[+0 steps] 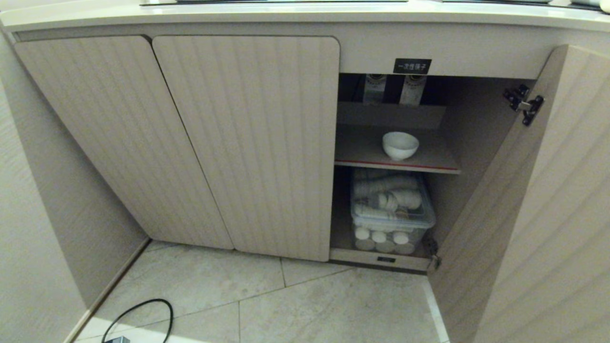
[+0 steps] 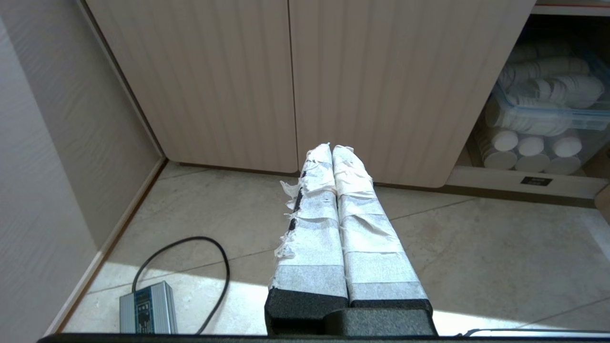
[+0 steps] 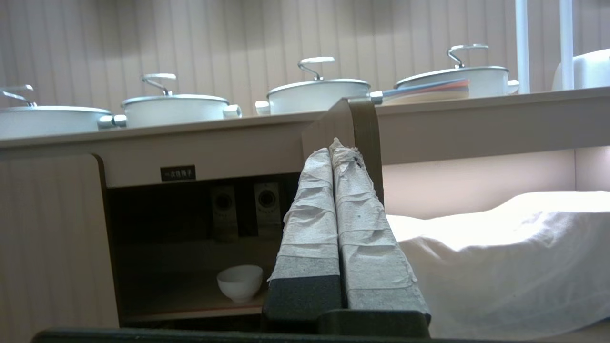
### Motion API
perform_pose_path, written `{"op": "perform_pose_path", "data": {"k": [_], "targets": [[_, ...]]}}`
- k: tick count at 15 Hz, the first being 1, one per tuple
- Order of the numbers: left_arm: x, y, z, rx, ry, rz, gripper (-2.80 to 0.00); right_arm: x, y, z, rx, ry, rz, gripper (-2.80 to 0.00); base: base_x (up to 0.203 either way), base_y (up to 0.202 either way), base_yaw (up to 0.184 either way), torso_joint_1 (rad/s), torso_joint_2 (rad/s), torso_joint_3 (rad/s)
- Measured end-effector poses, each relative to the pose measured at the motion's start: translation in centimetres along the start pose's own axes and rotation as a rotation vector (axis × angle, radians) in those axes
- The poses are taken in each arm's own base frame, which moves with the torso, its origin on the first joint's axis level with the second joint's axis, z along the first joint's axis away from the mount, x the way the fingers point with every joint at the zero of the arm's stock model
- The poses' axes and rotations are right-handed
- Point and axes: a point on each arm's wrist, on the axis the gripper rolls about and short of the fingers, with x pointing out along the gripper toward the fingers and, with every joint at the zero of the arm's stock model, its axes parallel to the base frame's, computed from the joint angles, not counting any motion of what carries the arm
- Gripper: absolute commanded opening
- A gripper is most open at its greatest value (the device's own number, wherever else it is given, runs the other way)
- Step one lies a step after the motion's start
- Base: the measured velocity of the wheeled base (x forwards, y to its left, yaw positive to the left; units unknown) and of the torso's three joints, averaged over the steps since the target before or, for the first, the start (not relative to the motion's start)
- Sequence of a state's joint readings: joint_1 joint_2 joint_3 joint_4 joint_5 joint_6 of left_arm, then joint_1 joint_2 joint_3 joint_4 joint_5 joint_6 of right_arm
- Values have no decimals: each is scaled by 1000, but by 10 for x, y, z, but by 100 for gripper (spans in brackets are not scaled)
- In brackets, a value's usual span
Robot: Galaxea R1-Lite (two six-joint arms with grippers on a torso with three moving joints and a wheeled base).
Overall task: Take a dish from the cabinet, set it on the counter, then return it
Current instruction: Close the cabinet door
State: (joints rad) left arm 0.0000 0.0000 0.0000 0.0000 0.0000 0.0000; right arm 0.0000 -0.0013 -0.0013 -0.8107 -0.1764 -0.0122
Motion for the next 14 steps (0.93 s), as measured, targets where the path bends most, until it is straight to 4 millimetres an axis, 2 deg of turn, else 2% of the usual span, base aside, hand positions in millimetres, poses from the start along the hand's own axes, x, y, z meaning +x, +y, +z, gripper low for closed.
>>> {"op": "perform_pose_path", "data": {"k": [4, 8, 14], "targets": [[0, 0, 0, 0, 0, 0, -280, 0, 0, 6, 16, -52, 18, -280, 0, 0, 0, 0, 0, 0], [0, 0, 0, 0, -1, 0, -280, 2, 3, 10, 30, -97, 107, -280, 0, 0, 0, 0, 0, 0], [0, 0, 0, 0, -1, 0, -280, 14, 5, 20, 92, -154, 141, -280, 0, 0, 0, 0, 0, 0]]}}
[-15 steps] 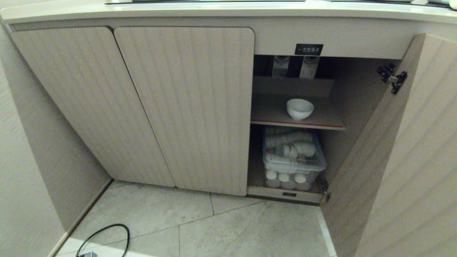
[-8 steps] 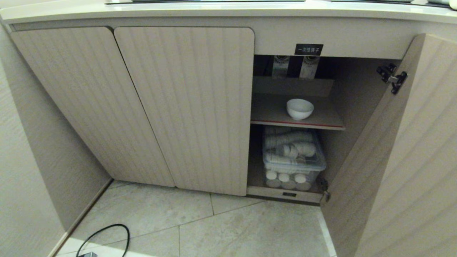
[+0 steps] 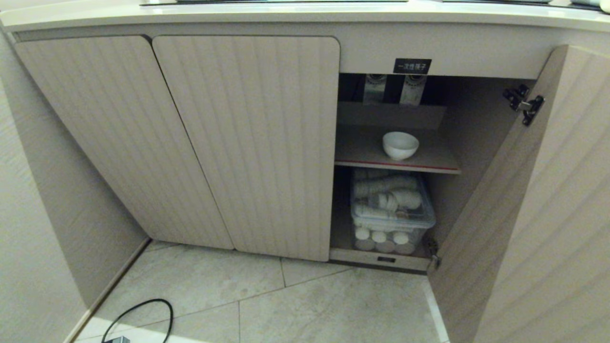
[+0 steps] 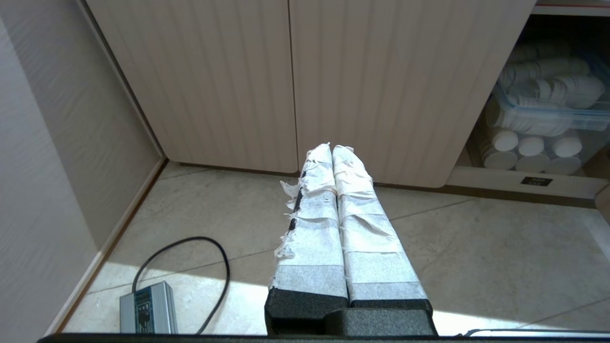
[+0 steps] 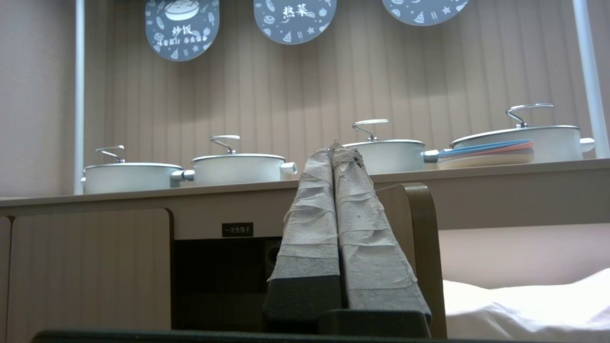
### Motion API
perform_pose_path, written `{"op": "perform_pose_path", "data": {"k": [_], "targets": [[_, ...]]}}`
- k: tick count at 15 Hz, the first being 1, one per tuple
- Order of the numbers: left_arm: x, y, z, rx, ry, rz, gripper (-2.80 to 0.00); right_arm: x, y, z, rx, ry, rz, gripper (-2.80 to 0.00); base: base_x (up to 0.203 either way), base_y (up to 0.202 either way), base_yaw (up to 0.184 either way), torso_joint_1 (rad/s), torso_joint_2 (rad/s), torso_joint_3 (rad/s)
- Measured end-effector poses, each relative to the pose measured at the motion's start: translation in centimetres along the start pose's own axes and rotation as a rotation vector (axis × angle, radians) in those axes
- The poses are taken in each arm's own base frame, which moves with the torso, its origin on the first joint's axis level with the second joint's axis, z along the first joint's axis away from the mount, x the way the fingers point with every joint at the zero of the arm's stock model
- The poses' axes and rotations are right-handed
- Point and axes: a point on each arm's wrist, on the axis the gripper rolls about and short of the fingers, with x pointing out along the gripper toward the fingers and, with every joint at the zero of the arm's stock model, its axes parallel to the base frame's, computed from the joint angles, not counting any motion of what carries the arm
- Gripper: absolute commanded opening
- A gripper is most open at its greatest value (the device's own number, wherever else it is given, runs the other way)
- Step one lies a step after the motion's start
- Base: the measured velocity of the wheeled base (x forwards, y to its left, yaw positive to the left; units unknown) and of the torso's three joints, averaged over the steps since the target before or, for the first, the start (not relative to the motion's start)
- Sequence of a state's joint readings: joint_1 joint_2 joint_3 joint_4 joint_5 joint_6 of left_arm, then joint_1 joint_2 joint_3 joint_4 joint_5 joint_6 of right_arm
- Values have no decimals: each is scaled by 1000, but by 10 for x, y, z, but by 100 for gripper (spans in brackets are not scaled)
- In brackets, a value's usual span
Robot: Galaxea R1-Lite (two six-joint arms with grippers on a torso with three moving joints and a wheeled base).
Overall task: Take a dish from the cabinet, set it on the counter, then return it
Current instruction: Close the cabinet door
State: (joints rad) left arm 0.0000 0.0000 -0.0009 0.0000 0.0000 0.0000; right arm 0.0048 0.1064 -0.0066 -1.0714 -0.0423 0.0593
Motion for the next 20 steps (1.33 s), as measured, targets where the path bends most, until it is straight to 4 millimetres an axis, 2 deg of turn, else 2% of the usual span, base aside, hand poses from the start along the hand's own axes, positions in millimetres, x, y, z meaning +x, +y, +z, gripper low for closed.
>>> {"op": "perform_pose_path", "data": {"k": [10, 14, 20], "targets": [[0, 0, 0, 0, 1, 0, -280, 19, -1, -10, 67, 80, 37, -280, 0, 0, 0, 0, 0, 0], [0, 0, 0, 0, 1, 0, -280, 27, -11, -12, 128, 83, 148, -280, 0, 0, 0, 0, 0, 0], [0, 0, 0, 0, 1, 0, -280, 27, -17, -14, 122, 92, 132, -280, 0, 0, 0, 0, 0, 0]]}}
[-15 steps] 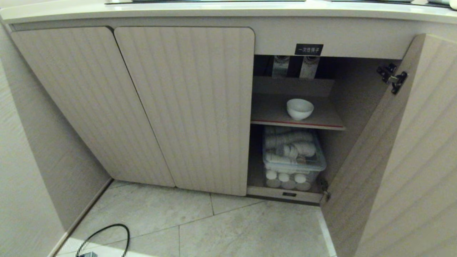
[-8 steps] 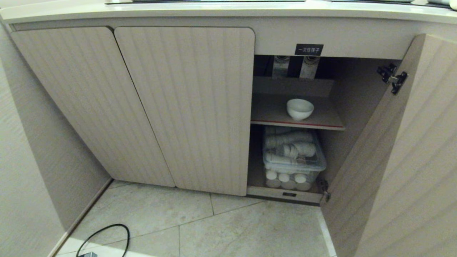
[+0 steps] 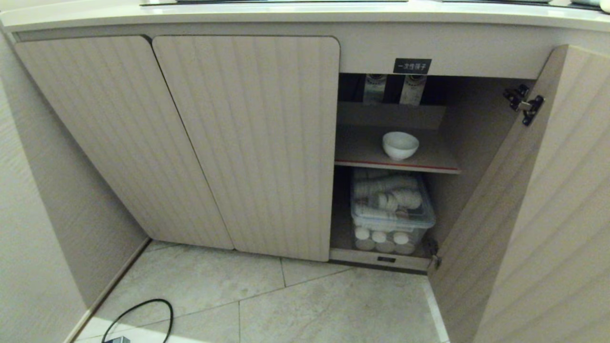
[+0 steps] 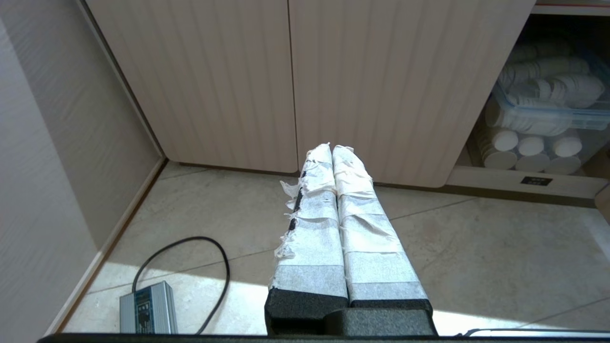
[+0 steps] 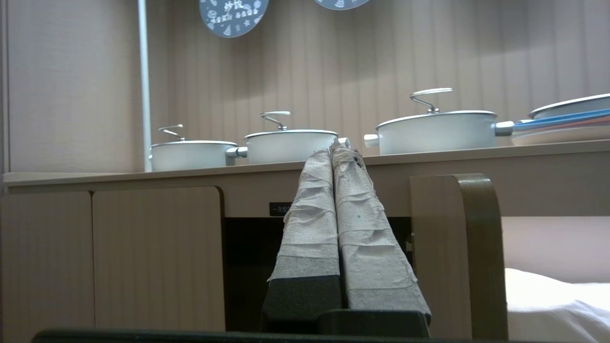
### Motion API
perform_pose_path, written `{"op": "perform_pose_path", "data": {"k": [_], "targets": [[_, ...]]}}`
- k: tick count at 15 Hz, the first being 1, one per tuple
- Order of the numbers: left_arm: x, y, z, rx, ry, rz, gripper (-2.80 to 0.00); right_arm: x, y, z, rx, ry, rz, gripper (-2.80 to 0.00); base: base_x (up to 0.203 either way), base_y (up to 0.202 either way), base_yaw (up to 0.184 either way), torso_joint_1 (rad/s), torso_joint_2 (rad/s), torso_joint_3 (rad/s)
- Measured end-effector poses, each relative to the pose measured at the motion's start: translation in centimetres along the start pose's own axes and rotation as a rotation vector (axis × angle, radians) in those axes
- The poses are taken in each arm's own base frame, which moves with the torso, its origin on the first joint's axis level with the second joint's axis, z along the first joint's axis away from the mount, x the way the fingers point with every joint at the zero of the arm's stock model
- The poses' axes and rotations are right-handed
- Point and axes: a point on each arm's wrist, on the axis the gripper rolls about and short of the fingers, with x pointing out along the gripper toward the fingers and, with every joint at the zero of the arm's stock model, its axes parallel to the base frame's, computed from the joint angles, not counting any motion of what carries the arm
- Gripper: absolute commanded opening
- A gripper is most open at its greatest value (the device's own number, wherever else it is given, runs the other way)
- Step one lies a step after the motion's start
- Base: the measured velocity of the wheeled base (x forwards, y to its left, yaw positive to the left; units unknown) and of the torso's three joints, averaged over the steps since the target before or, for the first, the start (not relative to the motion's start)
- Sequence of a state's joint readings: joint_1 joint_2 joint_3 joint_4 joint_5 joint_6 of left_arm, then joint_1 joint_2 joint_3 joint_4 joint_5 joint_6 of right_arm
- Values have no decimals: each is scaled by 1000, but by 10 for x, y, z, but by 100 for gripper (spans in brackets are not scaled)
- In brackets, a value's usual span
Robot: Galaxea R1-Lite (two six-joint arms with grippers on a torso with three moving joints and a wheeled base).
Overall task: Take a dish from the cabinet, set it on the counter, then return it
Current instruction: Close the cabinet door
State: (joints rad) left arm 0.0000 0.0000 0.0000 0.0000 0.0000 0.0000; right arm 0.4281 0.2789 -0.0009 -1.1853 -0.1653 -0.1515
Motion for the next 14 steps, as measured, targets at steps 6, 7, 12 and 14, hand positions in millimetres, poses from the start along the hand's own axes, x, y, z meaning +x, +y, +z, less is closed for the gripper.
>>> {"op": "perform_pose_path", "data": {"k": [6, 7, 12, 14], "targets": [[0, 0, 0, 0, -1, 0, -280, -1, -5, 13, -16, -110, -141, -280, 0, 0, 0, 0, 0, 0], [0, 0, 0, 0, -1, 0, -280, -1, -6, 14, -14, -113, -157, -280, 0, 0, 0, 0, 0, 0], [0, 0, 0, 0, -1, 0, -280, 3, -8, 22, -46, -117, -247, -280, 0, 0, 0, 0, 0, 0], [0, 0, 0, 0, -1, 0, -280, 5, -9, 26, -69, -104, -306, -280, 0, 0, 0, 0, 0, 0]]}}
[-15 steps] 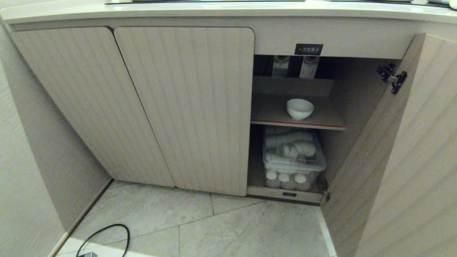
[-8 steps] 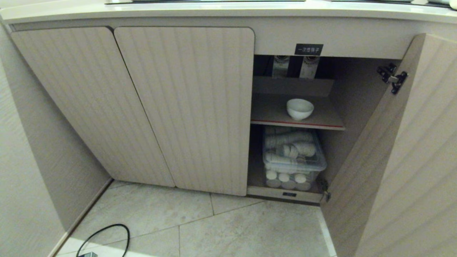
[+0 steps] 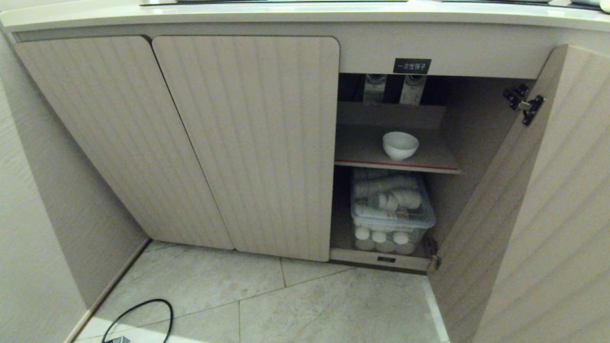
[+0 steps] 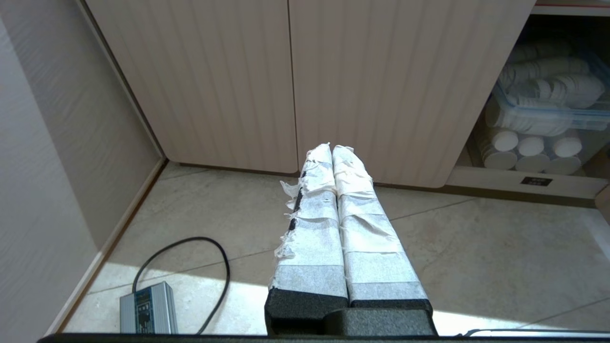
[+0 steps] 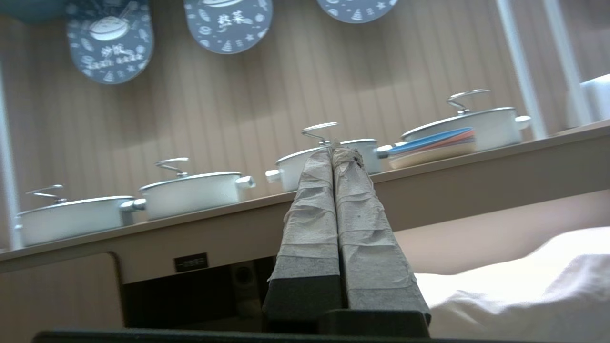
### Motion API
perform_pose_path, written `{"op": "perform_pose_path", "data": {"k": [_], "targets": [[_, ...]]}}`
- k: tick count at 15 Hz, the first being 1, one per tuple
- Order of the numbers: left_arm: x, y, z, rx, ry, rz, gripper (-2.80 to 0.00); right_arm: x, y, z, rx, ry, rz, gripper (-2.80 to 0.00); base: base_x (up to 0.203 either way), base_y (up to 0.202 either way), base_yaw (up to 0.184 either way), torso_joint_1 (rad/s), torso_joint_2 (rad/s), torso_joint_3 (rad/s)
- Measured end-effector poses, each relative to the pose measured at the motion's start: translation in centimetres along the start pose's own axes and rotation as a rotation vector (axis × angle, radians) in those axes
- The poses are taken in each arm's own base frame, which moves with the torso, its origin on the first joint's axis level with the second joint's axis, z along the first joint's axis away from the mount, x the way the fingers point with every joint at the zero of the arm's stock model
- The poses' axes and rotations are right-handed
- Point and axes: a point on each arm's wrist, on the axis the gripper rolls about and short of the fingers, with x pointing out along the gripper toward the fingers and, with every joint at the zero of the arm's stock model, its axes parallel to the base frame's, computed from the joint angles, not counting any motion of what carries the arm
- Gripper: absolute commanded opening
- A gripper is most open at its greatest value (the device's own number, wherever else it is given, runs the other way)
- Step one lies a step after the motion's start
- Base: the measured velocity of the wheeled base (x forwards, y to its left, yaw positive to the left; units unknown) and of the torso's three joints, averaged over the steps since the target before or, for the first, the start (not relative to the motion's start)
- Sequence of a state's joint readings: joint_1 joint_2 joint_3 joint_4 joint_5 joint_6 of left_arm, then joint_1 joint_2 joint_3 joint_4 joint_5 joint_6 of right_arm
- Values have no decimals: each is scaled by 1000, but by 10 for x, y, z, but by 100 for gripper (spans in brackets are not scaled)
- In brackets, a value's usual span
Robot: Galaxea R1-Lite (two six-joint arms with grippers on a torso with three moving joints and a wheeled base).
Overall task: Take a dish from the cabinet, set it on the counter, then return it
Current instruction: Close the cabinet door
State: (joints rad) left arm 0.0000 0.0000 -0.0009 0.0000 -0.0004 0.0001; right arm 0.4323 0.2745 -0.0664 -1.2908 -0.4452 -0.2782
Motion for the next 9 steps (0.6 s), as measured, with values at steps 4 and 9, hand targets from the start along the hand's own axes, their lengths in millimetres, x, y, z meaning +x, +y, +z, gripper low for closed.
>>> {"op": "perform_pose_path", "data": {"k": [4, 9], "targets": [[0, 0, 0, 0, 0, 0, -280, 4, -1, 5, -43, 9, -65, -280, 0, 0, 0, 0, 0, 0], [0, 0, 0, 0, 1, 0, -280, 7, -1, 7, -77, 42, -121, -280, 0, 0, 0, 0, 0, 0]]}}
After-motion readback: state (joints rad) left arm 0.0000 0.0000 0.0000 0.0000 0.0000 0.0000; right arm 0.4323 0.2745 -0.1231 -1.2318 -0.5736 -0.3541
